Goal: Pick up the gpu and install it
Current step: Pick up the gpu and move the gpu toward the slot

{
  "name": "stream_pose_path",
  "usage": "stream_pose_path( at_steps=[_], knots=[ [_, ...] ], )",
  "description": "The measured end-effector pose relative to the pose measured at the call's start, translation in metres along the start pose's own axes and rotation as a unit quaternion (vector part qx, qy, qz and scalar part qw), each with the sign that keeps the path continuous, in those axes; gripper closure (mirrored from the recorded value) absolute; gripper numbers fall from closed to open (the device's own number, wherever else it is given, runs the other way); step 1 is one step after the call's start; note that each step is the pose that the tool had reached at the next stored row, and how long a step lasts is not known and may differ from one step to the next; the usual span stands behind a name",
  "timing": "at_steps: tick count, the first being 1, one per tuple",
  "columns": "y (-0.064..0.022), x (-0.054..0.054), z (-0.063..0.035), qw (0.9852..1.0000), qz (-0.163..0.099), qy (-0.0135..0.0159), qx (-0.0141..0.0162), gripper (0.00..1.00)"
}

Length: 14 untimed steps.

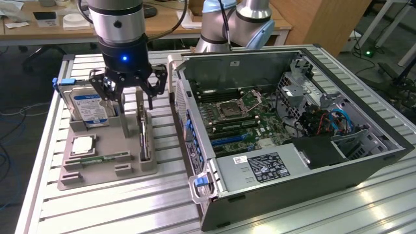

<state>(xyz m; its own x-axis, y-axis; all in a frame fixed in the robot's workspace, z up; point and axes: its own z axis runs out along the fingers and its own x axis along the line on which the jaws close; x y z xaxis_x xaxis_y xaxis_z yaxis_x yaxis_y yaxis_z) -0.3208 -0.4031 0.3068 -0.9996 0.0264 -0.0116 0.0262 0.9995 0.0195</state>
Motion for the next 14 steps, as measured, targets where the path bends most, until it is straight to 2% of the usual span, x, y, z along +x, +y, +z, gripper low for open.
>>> stream_pose_path(
  at_steps=[14],
  knots=[
    [-0.0001, 0.0, 0.0094, 1.0, 0.0, 0.0, 0.0, 0.35]
  ],
)
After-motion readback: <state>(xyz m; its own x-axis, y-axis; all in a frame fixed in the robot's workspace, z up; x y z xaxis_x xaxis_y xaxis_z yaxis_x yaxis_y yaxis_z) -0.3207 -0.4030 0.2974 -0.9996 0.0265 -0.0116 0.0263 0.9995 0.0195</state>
